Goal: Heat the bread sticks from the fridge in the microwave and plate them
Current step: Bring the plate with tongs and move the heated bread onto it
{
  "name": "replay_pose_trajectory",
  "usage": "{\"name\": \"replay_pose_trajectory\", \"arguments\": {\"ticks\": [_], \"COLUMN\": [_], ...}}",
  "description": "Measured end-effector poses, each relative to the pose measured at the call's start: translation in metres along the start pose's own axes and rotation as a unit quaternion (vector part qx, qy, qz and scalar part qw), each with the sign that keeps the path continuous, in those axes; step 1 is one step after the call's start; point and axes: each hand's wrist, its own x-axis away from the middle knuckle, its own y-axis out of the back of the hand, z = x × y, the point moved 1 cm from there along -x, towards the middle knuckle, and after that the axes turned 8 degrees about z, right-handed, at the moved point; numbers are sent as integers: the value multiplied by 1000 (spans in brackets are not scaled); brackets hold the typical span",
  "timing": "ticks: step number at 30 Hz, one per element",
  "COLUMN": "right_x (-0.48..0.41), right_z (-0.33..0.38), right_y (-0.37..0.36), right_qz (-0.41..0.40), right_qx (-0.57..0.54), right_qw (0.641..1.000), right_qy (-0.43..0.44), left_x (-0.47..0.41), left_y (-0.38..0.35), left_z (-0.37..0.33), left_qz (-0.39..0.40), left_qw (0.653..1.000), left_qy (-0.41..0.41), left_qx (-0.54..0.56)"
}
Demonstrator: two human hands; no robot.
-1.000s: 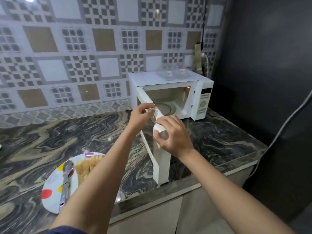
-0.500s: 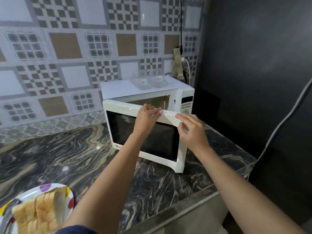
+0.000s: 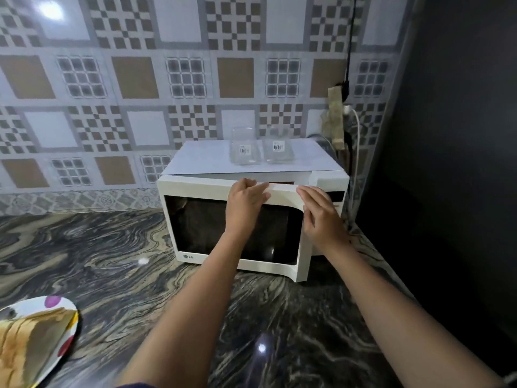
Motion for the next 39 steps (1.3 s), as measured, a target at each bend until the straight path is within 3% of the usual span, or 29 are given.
{"name": "replay_pose_trajectory", "arguments": {"ticks": [18, 23, 28, 31, 34, 39], "right_x": [-48, -58, -62, -62, -59, -56], "right_z": [-61, -65, -74, -75, -74, -77], "right_y": [1, 15, 23, 23, 22, 18], "right_qz": [163, 231, 256, 261, 247, 197], "right_qx": [-96, -66, -5, 38, 51, 53], "right_qw": [980, 969, 967, 964, 967, 979], "right_qy": [56, 52, -11, -31, -27, -16], "left_x": [-32, -20, 20, 34, 31, 19], "left_y": [-24, -38, -84, -110, -128, -140], "left_z": [-6, -10, -12, -14, -16, -9], "left_qz": [-50, -27, -20, 11, 55, 69], "left_qw": [993, 993, 998, 1000, 986, 981], "left_qy": [42, -4, -45, -6, 99, 144], "left_qx": [-97, -113, -39, 23, 123, 112]}}
